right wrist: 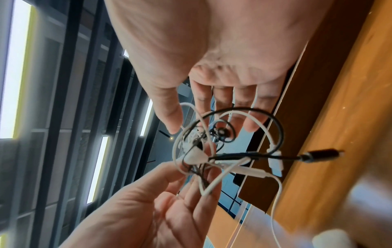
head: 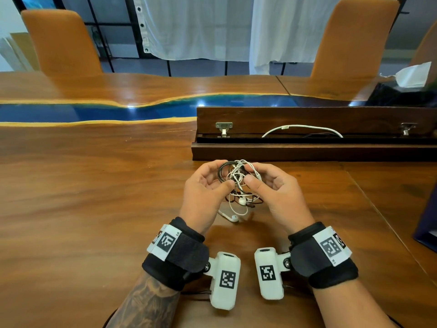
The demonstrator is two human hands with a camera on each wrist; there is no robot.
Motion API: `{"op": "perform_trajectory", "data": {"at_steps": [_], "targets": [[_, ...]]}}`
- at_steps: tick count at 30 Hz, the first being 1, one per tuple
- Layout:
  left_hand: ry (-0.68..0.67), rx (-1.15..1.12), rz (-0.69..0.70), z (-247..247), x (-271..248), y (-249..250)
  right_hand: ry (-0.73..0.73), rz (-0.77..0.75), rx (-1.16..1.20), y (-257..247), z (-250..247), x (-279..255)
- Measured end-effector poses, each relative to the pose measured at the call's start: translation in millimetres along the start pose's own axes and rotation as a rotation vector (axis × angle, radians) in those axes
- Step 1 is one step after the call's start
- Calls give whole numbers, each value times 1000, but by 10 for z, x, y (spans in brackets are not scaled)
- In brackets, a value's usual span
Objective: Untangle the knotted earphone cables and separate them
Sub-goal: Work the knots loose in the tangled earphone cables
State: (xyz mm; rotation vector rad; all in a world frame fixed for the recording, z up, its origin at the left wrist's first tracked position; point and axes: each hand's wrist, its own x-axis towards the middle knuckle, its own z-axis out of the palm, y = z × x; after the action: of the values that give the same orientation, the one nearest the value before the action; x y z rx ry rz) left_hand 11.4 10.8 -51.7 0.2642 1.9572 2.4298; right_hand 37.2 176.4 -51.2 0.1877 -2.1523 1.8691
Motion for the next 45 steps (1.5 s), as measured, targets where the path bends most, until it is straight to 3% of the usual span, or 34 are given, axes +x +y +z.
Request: {"op": "perform_trajectory", "data": {"at_steps": [4,9,17,23,29,33,36,45], "targets": [[-5,1,32,8,-23,-2,66,42,-74,45,-20,18],[19,-47,50,21,-23,-6,41,46,-63,57,-18,16],[-69,-276,-72,54,-16,1,24,66,-52,48,-1,14],[14,-216,-28,36,0,-24,-26,43,-116,51,22,12],[107,-179,-60,21,20,-54,74,-10,-101,-22,36,-1],[102,-126,-46,58,3,-52,222,-105,-185,-45,45,-6],[92,-137,-58,82,-7,-50,307,-94,-161,-5,39,15],[32,-187,-91,90,-30,-27,124,36,-63,49,62,21]]}}
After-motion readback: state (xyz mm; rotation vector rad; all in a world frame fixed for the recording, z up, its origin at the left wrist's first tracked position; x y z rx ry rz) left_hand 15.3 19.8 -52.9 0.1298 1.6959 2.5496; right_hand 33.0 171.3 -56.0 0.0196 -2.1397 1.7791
